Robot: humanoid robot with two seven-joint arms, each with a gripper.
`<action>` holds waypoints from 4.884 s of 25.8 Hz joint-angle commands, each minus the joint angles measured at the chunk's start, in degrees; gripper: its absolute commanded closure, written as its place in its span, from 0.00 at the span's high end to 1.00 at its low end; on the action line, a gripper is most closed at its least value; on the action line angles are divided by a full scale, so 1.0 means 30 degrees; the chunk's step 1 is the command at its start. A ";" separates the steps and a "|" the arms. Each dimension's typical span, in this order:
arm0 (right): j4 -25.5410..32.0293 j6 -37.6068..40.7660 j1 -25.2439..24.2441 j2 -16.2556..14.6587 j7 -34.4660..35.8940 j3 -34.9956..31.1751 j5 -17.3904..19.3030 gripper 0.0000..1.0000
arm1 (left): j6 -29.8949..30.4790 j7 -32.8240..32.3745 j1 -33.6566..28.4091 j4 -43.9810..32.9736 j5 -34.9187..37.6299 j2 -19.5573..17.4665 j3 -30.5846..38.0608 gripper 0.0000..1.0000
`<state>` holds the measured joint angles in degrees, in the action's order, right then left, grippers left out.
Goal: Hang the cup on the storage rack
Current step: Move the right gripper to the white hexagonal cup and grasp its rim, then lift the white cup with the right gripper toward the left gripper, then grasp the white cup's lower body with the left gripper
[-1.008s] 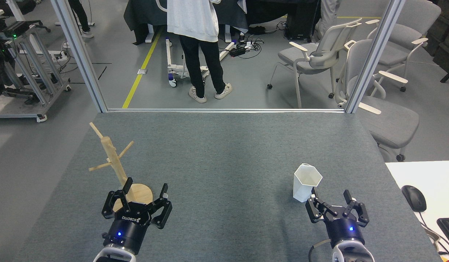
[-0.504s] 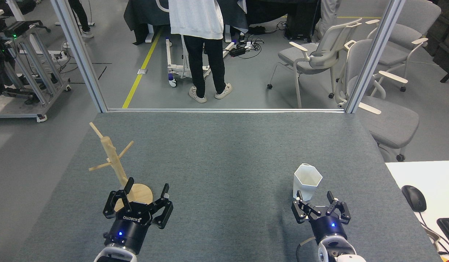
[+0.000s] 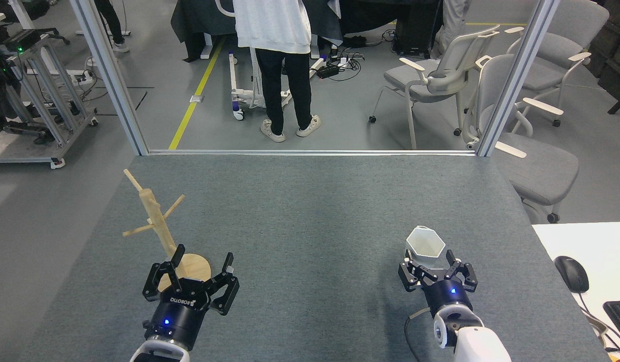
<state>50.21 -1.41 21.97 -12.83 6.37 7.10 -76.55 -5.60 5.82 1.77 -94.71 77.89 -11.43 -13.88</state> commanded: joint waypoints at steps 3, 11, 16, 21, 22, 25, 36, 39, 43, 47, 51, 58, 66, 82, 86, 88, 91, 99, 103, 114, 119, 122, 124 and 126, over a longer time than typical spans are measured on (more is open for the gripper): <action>-0.1385 0.0032 0.1086 0.0088 -0.0042 0.0034 0.0000 0.99 | 0.0020 -0.0007 0.0024 0.0018 -0.0007 0.0118 -0.0002 1.00; -0.2177 0.0032 0.1877 0.0206 -0.0042 0.0034 0.0000 0.98 | 0.0020 -0.0066 0.0054 0.0106 -0.0066 0.0059 -0.0002 1.00; -0.2587 0.0061 0.2141 0.0206 -0.0042 0.0532 0.0030 0.81 | -0.0039 -0.0007 0.0141 0.0164 -0.0066 0.0176 0.0027 1.00; -0.2558 0.0266 0.2141 0.0147 -0.0042 0.0532 0.0059 0.53 | 0.0020 -0.0007 -0.0122 -0.0217 -0.0095 -0.0058 -0.0002 1.00; -0.2411 0.0295 0.2141 0.0147 -0.0072 0.0532 0.0059 0.47 | 0.0020 -0.0007 -0.0152 -0.0246 -0.0095 -0.0029 -0.0002 1.00; -0.1152 0.0296 0.2170 0.0089 -0.0247 0.0532 0.0059 0.38 | 0.0078 0.0022 -0.0152 -0.0334 -0.0095 -0.0029 -0.0031 1.00; 0.9247 0.1116 -0.0174 -0.0028 -0.5373 0.1470 0.0059 0.23 | 0.2802 0.0052 -0.1089 -0.0773 -0.1062 -0.0175 -0.0060 1.00; 1.2354 0.0969 -0.0965 0.0352 -0.7688 0.2114 0.0059 0.17 | 0.4823 0.0257 -0.0855 -0.0363 -0.1443 0.0030 -0.0148 1.00; 1.3819 -0.1696 -0.0731 0.1377 -0.8626 0.4809 -0.0029 0.13 | 0.6875 -0.0036 0.0141 0.0574 -0.1619 0.0205 -0.1759 0.99; 1.3849 -0.5945 0.0588 0.2520 -0.9857 0.7857 -0.0761 0.13 | 0.6377 -0.0300 0.0141 0.1307 -0.1912 0.1700 -0.2258 0.98; 1.3849 -0.8962 0.1379 0.3457 -1.1614 0.9995 -0.2841 0.13 | 0.3243 -0.1735 0.0141 0.1014 -0.1853 0.2607 -0.3078 0.98; 1.3439 -1.0662 0.2141 0.4454 -1.3460 1.1519 -0.3720 0.13 | -0.1299 -0.1677 0.0727 0.1190 -0.1853 0.4366 -0.4514 0.99; 1.3204 -1.0720 0.2756 0.4425 -1.4398 1.1577 -0.4130 0.13 | -0.1445 -0.0769 0.1313 0.1248 -0.1677 0.4102 -0.4601 0.99; 1.3146 -1.0867 0.4191 0.4190 -1.7357 1.1607 -0.4365 0.14 | -0.1152 -0.0798 0.4155 0.3826 -0.1619 0.4073 -0.4572 0.99; 1.3146 -1.0896 0.4191 0.4220 -1.7357 1.1607 -0.4365 0.14 | -0.1152 -0.0769 0.4536 0.4266 -0.1619 0.4102 -0.4572 0.99; 1.3087 -1.0867 0.4191 0.4220 -1.7357 1.1607 -0.4365 0.14 | -0.1152 -0.0739 0.4595 0.4412 -0.1619 0.4102 -0.4543 0.99; 1.2999 -1.0896 0.4162 0.4220 -1.7357 1.1607 -0.4365 0.15 | -0.1152 -0.0710 0.4917 0.4530 -0.1619 0.4073 -0.4514 0.99; 1.2911 -1.0896 0.4074 0.4190 -1.7357 1.1607 -0.4365 0.15 | -0.1123 -0.0651 0.6089 0.5233 -0.1648 0.4043 -0.4543 0.99; 1.2911 -1.0896 0.4045 0.4191 -1.7328 1.1607 -0.4365 0.15 | -0.1152 -0.0563 0.6411 0.5730 -0.1648 0.4102 -0.4514 0.99; 1.2882 -1.0867 0.4016 0.4278 -1.7269 1.1607 -0.4394 0.16 | -0.1270 -0.0534 0.7612 0.7342 -0.1707 0.4395 -0.4572 0.75; 1.2736 -1.0896 0.4045 0.4278 -1.7210 1.1607 -0.4423 0.22 | -0.1123 -0.0534 0.7700 0.7313 -0.1794 0.4395 -0.4631 0.37; 1.2618 -1.0896 0.4016 0.4249 -1.7181 1.1607 -0.4423 0.23 | -0.1006 -0.0564 0.7700 0.7225 -0.1794 0.4336 -0.4631 0.22; 1.2530 -1.0896 0.3986 0.4249 -1.7181 1.1607 -0.4423 0.25 | -0.0508 -0.0564 0.7700 0.7225 -0.1765 0.4248 -0.4631 0.10; 1.2530 -1.0896 0.3986 0.4220 -1.7152 1.1607 -0.4423 0.27 | 0.0488 -0.0564 0.7671 0.7283 -0.1794 0.4190 -0.4602 0.00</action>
<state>88.01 -33.88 34.00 -0.10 -44.87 41.94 -89.82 -6.88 2.72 24.80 -72.81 72.53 1.40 -27.76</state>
